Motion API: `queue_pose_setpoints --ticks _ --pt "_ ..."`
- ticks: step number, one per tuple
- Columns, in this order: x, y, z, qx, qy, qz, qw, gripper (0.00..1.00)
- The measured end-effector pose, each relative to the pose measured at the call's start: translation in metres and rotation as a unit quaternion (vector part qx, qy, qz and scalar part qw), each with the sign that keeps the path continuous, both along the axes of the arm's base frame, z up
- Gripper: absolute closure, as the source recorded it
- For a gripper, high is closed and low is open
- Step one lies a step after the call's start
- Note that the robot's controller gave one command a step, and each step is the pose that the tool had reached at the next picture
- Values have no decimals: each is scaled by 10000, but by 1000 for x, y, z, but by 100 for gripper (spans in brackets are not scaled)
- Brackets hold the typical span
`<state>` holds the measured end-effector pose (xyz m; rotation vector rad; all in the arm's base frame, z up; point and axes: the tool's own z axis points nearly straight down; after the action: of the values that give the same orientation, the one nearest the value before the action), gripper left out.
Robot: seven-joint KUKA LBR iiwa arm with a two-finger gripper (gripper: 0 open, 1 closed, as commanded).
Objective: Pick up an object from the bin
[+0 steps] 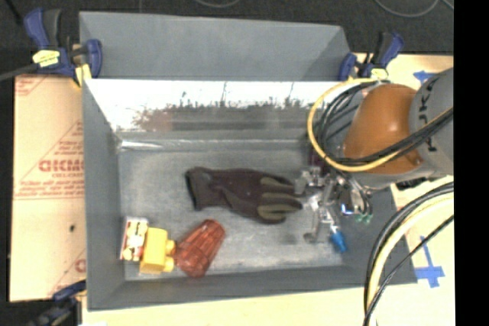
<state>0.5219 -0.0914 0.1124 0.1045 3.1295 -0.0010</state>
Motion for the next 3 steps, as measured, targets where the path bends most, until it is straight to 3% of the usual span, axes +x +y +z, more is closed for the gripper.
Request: queue_pose_setpoints --ticks 1,2,3 --pt "22 7 -30 -19 -25 -12 10000 100" --pt "22 7 -30 -20 -24 -6 10000 100" --pt "16 2 83 -30 -39 118 9999 100"
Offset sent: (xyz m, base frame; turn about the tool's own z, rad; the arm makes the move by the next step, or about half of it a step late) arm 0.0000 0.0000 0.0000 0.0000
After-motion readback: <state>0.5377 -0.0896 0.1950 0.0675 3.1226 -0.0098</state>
